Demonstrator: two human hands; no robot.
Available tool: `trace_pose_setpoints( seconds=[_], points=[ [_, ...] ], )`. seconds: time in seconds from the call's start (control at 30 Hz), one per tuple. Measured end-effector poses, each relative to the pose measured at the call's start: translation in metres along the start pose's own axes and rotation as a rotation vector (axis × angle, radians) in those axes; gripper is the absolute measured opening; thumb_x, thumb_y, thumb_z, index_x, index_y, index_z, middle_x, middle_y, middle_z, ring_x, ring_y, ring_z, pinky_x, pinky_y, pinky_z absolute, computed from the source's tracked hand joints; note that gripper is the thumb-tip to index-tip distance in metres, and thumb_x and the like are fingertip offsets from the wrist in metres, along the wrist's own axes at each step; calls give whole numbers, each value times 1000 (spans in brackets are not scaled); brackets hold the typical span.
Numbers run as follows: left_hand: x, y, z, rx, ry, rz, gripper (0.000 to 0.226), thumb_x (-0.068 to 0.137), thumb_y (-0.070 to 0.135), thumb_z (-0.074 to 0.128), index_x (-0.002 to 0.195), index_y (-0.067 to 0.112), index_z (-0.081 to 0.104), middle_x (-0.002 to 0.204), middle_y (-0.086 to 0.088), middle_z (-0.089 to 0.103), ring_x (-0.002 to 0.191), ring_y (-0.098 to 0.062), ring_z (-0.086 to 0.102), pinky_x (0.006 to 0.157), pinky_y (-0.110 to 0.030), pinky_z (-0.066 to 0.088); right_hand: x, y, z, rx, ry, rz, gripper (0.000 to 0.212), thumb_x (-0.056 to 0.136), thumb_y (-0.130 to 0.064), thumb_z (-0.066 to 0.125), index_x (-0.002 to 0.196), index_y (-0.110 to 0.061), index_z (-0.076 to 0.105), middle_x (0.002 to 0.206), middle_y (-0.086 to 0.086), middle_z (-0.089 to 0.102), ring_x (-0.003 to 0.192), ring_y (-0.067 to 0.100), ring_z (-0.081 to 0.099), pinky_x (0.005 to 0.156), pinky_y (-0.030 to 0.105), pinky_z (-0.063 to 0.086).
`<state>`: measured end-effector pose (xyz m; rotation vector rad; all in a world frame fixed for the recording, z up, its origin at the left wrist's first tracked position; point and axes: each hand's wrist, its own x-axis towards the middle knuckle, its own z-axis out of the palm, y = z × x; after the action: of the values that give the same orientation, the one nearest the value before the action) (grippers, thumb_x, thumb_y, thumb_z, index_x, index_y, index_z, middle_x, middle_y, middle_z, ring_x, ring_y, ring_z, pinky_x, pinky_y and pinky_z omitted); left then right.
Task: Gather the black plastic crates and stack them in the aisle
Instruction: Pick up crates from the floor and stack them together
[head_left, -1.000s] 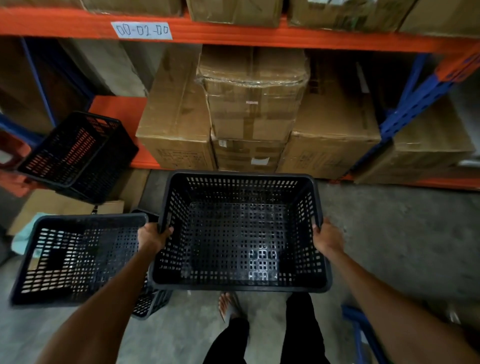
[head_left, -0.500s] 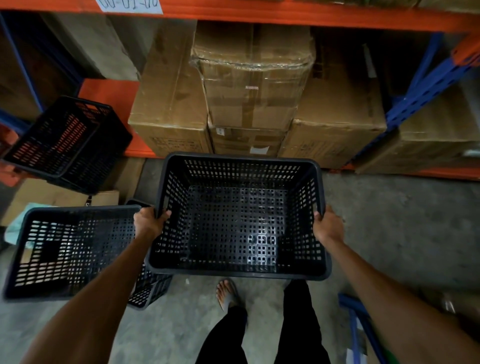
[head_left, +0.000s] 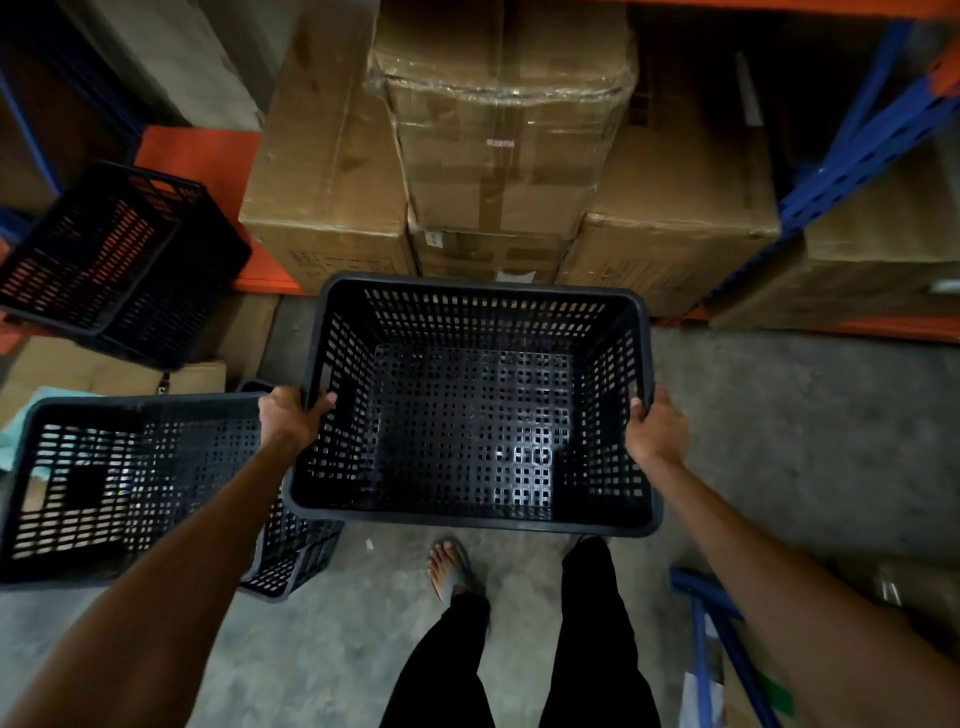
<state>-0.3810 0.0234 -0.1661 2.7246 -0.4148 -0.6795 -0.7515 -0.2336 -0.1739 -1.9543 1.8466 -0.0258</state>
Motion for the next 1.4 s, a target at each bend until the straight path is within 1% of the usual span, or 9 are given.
trace_pose_setpoints(
  seconds=[0.13,0.33,0.47,0.63,0.87,0.93,1.03,1.2,1.4],
  points=[
    [0,-5,2,-18,14,8,43,85,39,70,98,-2,75,97,-25,74,94,-37,70,78,-32,49,-1,3,5,19,13,-18,32,101,-27,44,126,-8,50,101,24,69,93,44,66,73,44,52],
    [2,-3,1,27,41,23,47,85,42,69,97,-3,74,94,-25,74,92,-38,69,74,-32,46,-1,1,7,57,34,-30,30,101,-25,44,125,-7,48,102,26,68,93,45,66,75,46,53],
    [2,-1,1,35,55,50,43,86,42,69,103,3,76,98,-22,75,95,-35,70,79,-33,50,-2,1,10,61,87,-45,31,101,-25,42,126,-6,47,100,27,68,90,47,66,71,45,52],
    [1,-6,3,-28,107,67,43,87,41,66,109,4,74,103,-22,75,96,-35,71,88,-41,58,0,5,15,96,129,-109,30,100,-22,45,123,-3,49,96,27,68,85,46,66,66,43,50],
    [0,-4,2,18,125,73,48,85,44,67,105,1,74,98,-25,75,95,-38,70,83,-41,55,-1,6,14,109,115,-102,35,101,-23,43,132,-5,47,100,28,68,90,46,65,71,44,52],
    [0,-6,2,-11,127,70,46,85,43,69,105,2,75,98,-24,75,94,-37,71,83,-42,57,-3,5,15,118,113,-99,33,101,-22,43,129,-4,48,99,27,69,89,45,66,69,42,51],
    [1,-6,2,-35,122,81,42,84,41,70,106,4,76,98,-22,76,92,-35,72,83,-41,58,-3,2,15,130,115,-77,29,101,-21,43,125,-5,49,96,26,69,86,43,66,64,34,43],
    [4,-5,2,-17,119,74,46,85,42,69,103,0,75,96,-25,75,92,-37,72,81,-41,58,-6,-2,14,128,109,-67,29,101,-21,43,125,-5,48,99,27,68,89,44,66,69,42,52],
    [4,-4,5,-33,129,45,47,86,42,67,106,0,72,102,-26,74,97,-39,70,85,-42,57,-2,3,18,114,130,-79,29,101,-22,43,125,-6,47,96,27,68,85,45,66,65,36,47]
  ],
)
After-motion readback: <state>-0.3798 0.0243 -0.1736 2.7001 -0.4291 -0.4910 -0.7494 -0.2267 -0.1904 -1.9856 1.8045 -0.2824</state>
